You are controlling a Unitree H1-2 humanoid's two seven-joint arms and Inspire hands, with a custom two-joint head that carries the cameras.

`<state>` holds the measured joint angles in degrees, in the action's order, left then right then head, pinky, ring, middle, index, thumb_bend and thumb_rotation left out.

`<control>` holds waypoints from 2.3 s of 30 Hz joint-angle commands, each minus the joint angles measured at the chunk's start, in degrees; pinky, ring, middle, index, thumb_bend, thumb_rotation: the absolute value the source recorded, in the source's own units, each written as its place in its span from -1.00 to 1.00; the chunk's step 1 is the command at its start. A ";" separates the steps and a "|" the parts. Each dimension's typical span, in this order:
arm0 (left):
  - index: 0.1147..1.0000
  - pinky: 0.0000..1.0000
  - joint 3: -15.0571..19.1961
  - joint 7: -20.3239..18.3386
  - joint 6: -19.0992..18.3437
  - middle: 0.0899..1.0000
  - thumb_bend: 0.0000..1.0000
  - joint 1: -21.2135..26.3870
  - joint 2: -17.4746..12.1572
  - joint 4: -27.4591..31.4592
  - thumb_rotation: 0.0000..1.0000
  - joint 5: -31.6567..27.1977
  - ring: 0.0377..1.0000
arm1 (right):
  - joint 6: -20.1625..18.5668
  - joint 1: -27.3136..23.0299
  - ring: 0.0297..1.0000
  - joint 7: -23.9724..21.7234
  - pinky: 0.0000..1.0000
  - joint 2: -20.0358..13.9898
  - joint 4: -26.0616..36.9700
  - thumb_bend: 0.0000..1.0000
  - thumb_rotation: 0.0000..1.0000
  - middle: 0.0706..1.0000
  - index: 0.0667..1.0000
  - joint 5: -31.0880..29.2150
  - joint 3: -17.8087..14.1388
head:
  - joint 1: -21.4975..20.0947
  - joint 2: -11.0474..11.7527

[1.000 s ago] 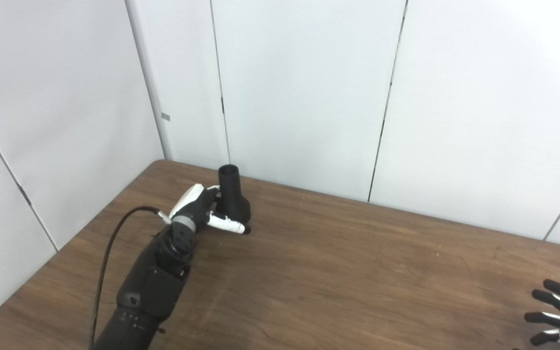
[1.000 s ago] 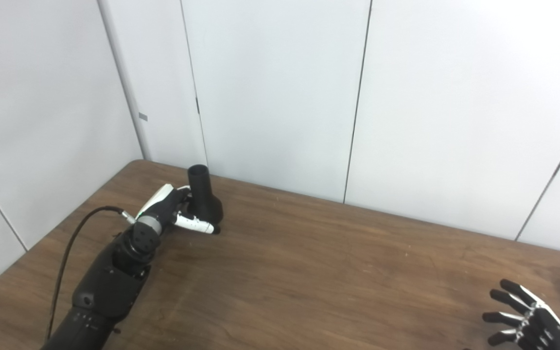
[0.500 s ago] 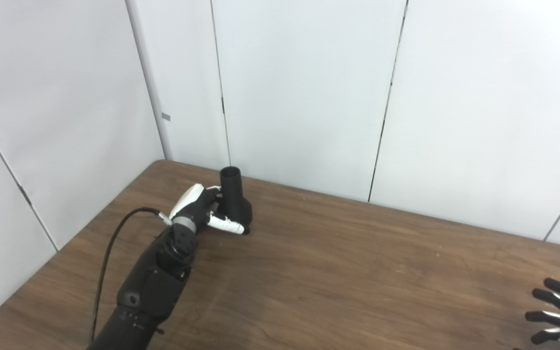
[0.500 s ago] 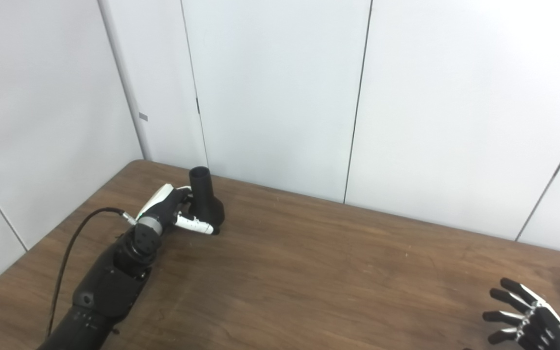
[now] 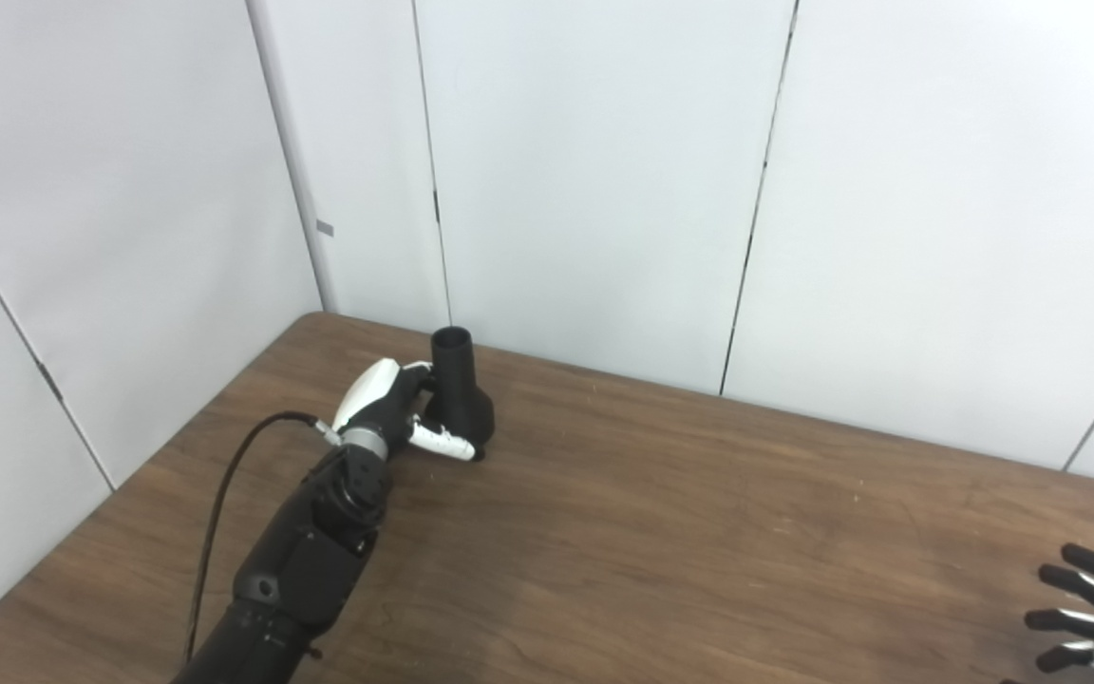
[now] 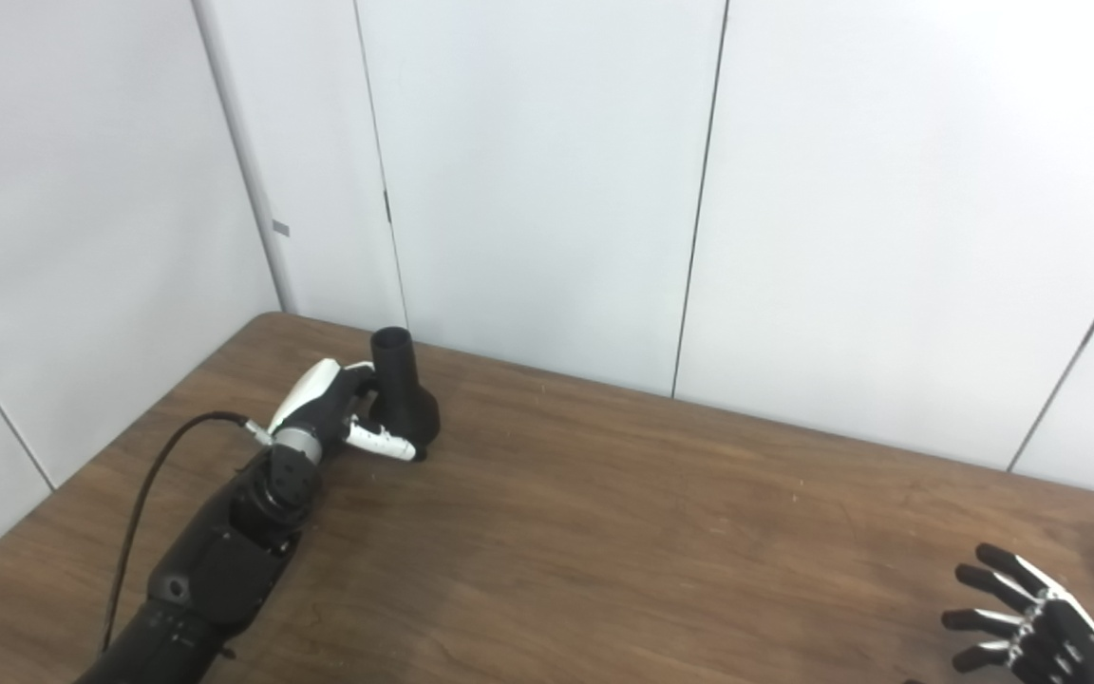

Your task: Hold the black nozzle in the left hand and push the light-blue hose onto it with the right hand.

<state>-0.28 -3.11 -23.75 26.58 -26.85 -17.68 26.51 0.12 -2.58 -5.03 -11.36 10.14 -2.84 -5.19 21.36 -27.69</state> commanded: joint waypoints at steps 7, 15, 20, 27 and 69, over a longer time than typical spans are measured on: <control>0.53 1.00 -0.53 0.83 0.42 0.70 0.83 1.43 -1.48 0.37 -0.77 -0.11 0.83 | 0.24 -0.73 0.18 -0.23 -0.14 -0.63 3.04 0.40 -0.92 0.47 0.56 -0.53 -0.36 | -0.12 -0.67; 0.53 1.00 -0.82 0.86 0.85 0.70 0.83 1.39 -1.49 -0.14 -0.77 -0.36 0.84 | -0.37 -0.58 0.17 -0.24 -0.14 -0.60 3.58 0.41 -0.89 0.46 0.55 -0.65 -0.37 | -0.28 -1.03; 0.33 1.00 -0.49 0.97 1.12 0.32 0.81 1.56 -1.51 0.05 -0.77 -0.89 0.71 | -0.42 -0.52 0.17 -0.31 -0.14 -0.59 3.57 0.41 -0.89 0.46 0.55 -0.86 -0.43 | -0.22 -1.23; -0.13 1.00 0.04 5.08 4.40 -0.18 0.07 1.54 -0.36 -1.39 -1.00 -0.87 0.11 | -0.74 -0.50 0.17 -0.29 -0.14 -0.52 3.82 0.40 -0.87 0.46 0.56 -1.18 -0.51 | -0.21 -1.61; -0.16 1.00 -19.41 -5.46 26.46 -0.16 0.05 -0.63 7.58 3.16 -1.00 -2.14 0.19 | -8.53 -2.44 0.13 3.15 -0.13 2.47 10.12 0.40 -0.84 0.37 0.49 4.18 1.13 | -17.16 -6.51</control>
<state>-16.99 -4.69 -0.17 25.15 -21.24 -13.66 25.49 -9.73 -3.01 -2.48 -8.97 18.52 0.64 -3.97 4.14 -34.19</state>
